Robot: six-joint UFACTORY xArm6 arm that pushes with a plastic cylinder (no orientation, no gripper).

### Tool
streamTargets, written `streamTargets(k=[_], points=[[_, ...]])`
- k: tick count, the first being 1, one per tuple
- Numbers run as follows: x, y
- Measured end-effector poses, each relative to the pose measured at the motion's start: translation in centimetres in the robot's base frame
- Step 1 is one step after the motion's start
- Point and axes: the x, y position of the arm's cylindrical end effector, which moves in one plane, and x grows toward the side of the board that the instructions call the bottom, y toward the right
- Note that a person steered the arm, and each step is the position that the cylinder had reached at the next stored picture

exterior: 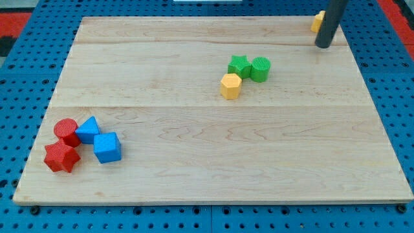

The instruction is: Move your arm away from heart

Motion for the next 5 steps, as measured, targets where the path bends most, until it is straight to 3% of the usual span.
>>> streamTargets(k=[5], points=[[2.1, -16.1]])
